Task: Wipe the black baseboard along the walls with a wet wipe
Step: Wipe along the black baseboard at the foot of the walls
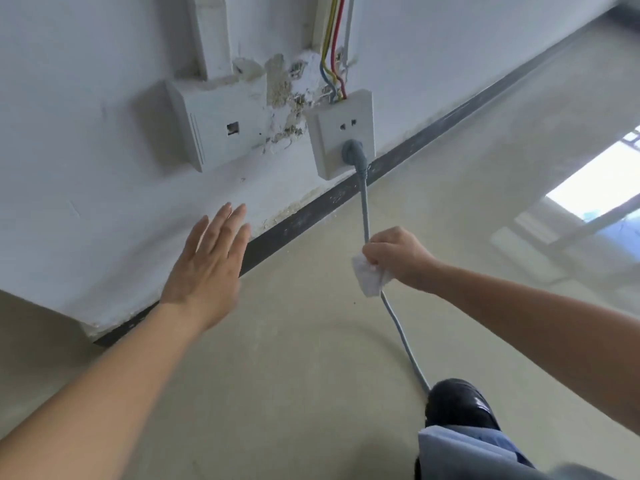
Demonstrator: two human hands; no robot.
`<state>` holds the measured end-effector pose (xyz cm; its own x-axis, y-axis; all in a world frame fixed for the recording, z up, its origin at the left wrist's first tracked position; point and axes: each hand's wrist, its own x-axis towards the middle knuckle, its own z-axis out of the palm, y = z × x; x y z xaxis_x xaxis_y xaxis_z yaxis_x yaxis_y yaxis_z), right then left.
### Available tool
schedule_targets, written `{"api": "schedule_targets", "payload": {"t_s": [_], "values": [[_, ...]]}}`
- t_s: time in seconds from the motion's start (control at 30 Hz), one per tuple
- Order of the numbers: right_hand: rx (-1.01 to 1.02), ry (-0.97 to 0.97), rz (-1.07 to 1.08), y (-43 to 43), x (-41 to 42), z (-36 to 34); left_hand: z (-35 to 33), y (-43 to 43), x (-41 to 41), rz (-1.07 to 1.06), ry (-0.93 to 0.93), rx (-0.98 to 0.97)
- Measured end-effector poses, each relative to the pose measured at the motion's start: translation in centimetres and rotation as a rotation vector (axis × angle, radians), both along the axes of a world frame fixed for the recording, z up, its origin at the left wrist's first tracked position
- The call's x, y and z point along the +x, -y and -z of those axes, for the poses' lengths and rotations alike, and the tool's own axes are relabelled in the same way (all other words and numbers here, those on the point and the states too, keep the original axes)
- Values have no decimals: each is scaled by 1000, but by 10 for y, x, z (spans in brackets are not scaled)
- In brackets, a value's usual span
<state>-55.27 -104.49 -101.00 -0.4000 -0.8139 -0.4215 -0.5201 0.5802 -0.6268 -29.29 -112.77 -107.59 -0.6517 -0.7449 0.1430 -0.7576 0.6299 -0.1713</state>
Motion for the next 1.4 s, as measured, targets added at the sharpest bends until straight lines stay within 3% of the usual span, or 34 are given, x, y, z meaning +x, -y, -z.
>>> {"api": "schedule_targets", "payload": {"t_s": [0.1, 0.2, 0.47, 0.67, 0.8, 1.03, 1.13, 1.33, 1.4], "values": [[-35, -148, 128, 7, -39, 1, -14, 12, 4, 80, 16, -93], [-58, -155, 245, 29, -74, 10, -20, 20, 3, 120, 29, -166], [8, 29, 34, 141, -103, 44, 9, 32, -30, 20, 125, -304], [347, 514, -231, 145, -62, 99, 16, 26, -46, -148, 192, -336], [495, 784, -252, 141, -28, 139, 10, 21, -51, -187, 240, -318], [455, 1185, -13, 150, 16, 161, 15, 17, -59, -252, 277, -326], [393, 1412, 238, 154, 10, 158, 21, 17, -63, -285, 225, -294], [100, 1539, 723, 148, -42, 168, 24, 20, -62, -333, 191, -246], [181, 1477, 651, 144, -46, 164, 28, 20, -61, -326, 187, -263]]}}
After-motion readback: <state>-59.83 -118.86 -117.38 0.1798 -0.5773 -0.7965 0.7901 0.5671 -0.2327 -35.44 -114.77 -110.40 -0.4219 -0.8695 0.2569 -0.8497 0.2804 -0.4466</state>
